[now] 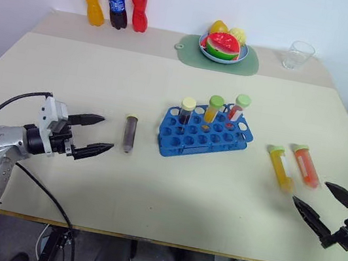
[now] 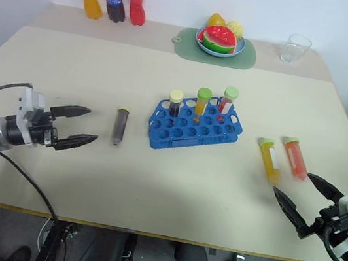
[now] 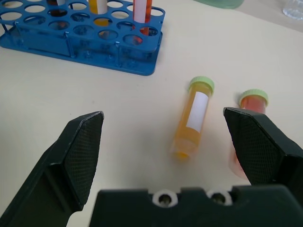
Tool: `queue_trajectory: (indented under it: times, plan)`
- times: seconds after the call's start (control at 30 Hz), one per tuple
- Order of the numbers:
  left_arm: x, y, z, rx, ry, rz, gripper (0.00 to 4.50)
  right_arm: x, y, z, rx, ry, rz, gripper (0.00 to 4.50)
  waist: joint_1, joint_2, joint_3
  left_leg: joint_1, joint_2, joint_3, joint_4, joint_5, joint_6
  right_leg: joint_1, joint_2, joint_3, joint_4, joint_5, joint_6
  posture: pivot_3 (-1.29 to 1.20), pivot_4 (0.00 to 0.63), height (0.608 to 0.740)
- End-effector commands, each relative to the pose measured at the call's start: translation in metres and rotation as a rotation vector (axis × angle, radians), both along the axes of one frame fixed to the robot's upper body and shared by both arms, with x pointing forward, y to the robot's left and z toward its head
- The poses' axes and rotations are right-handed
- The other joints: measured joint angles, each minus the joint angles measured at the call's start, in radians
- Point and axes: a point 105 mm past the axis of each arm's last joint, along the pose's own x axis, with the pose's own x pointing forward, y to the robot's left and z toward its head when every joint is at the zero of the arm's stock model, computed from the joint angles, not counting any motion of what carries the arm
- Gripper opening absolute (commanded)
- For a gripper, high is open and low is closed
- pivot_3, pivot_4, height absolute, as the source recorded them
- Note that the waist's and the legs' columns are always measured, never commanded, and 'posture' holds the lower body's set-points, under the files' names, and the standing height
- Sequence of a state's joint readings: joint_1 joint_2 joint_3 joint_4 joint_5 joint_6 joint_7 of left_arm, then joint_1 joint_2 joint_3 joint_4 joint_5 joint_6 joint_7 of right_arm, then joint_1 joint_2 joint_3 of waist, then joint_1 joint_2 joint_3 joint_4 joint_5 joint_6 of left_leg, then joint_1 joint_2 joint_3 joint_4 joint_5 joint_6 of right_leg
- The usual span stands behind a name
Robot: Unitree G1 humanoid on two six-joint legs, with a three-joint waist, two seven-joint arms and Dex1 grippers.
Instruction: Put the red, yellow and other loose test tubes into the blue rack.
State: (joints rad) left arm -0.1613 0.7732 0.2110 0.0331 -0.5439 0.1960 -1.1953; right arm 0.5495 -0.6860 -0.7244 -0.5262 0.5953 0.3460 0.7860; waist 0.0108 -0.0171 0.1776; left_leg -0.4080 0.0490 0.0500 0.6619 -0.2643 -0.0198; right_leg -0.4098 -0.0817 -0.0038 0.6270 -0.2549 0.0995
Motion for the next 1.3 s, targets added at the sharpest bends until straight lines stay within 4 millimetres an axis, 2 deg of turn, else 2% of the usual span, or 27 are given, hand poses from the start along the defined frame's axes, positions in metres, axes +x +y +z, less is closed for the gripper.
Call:
queue_trajectory:
  times: [0.03,0.3,0.47,0.63,0.77,0.93,1.13,1.3]
  plan:
    - [0.001,-0.001,0.007,0.011,-0.027,-0.002,4.44,0.000,-0.002,0.013,-0.028,-0.036,0.005,4.50,0.000,0.000,0.000,0.000,0.000,0.000,0.000,0.000,0.000,0.000,0.000,0.000,0.000,0.000,0.000,0.00,0.150,0.740]
    - [-0.002,-0.012,0.015,-0.035,-0.031,-0.047,4.44,0.006,-0.004,0.017,-0.034,-0.048,0.008,4.50,0.001,0.000,0.000,0.000,0.000,0.000,0.000,0.000,0.000,0.000,0.000,0.000,0.000,0.000,0.000,0.00,0.150,0.740]
    - [-0.007,-0.027,0.025,-0.047,-0.051,-0.125,4.44,0.016,-0.004,0.024,-0.030,-0.076,0.010,4.50,0.001,0.000,0.000,0.000,0.000,0.000,0.000,0.000,0.000,0.000,0.000,0.000,0.000,0.000,0.000,0.00,0.150,0.740]
    - [-0.009,-0.052,0.031,-0.047,-0.080,-0.237,4.44,0.047,-0.025,0.029,-0.050,-0.063,-0.076,4.50,0.000,0.000,0.000,0.000,-0.001,0.001,0.001,0.000,0.000,0.000,0.000,0.000,0.000,0.000,0.000,0.00,0.150,0.740]
    - [-0.007,-0.073,0.027,-0.014,-0.107,-0.315,4.44,0.074,-0.057,0.023,-0.045,0.078,-0.197,4.50,0.000,0.001,0.001,-0.001,-0.001,0.001,0.001,0.000,0.000,0.000,0.001,0.000,0.000,0.000,0.000,0.00,0.150,0.740]
    - [-0.001,-0.080,0.020,0.007,-0.107,-0.346,4.44,0.102,-0.078,0.020,-0.051,0.275,-0.278,4.50,-0.006,0.002,0.001,-0.001,-0.001,0.001,0.001,0.000,0.001,-0.001,0.001,0.000,0.001,0.000,0.000,0.00,0.150,0.740]
    - [-0.004,-0.089,0.022,0.004,-0.109,-0.393,4.44,0.134,-0.085,0.026,0.046,0.453,-0.309,4.50,-0.025,0.003,0.002,-0.002,-0.001,0.001,0.001,0.000,0.001,-0.002,0.001,0.001,0.001,0.000,0.000,0.00,0.150,0.740]
    - [-0.012,-0.092,0.020,0.022,-0.116,-0.405,4.44,0.153,-0.080,0.025,0.097,0.537,-0.281,4.50,-0.025,0.003,0.003,-0.004,-0.001,0.002,0.000,0.000,0.001,-0.005,0.002,0.001,0.001,0.001,0.000,0.00,0.150,0.740]
